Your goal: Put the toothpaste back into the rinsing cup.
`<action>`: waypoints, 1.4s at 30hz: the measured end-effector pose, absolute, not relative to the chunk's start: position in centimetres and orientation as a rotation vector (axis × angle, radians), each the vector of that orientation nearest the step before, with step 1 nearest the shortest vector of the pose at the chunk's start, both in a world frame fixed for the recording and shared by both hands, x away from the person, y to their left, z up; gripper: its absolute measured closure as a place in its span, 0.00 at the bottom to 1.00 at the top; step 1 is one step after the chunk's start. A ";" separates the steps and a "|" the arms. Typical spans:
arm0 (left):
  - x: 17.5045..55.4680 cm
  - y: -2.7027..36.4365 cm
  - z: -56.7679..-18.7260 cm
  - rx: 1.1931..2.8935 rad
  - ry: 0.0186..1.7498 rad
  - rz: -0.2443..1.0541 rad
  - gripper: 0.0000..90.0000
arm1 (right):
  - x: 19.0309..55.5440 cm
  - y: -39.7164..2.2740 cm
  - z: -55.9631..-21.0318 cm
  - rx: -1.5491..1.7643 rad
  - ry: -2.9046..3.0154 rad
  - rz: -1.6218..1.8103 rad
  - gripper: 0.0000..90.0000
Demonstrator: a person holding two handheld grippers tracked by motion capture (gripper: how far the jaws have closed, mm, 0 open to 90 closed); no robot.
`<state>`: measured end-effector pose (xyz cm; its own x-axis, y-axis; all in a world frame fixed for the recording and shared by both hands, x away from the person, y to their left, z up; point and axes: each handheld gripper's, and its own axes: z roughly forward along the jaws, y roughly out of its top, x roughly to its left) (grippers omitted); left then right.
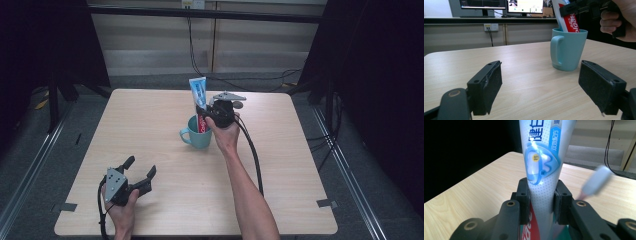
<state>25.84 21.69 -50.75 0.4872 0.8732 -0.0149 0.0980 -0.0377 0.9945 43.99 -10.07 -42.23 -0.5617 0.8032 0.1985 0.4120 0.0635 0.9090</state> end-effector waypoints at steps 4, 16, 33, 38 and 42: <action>25.8 21.6 -50.7 1.495 0.887 0.788 0.21 | 43.8 -10.1 -42.8 1.221 2.000 1.491 0.78; 25.9 21.6 -50.7 1.497 0.893 0.782 0.21 | 42.7 -10.1 -43.2 1.178 2.022 1.456 0.77; 25.9 21.7 -50.7 1.496 0.888 0.786 0.21 | 42.2 -10.7 -43.9 1.196 2.017 1.456 0.73; 25.8 21.7 -50.7 1.491 0.889 0.782 0.21 | 42.3 -10.9 -43.9 1.202 2.009 1.446 0.70; 25.9 21.7 -50.7 1.493 0.889 0.782 0.21 | 42.4 -11.1 -43.9 1.201 2.015 1.451 0.69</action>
<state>25.86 21.69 -50.73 0.4873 0.8731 -0.0131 0.0977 -0.0396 0.9944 42.40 -11.08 -43.93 -0.5620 0.8099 0.1679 0.4163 0.1016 0.9036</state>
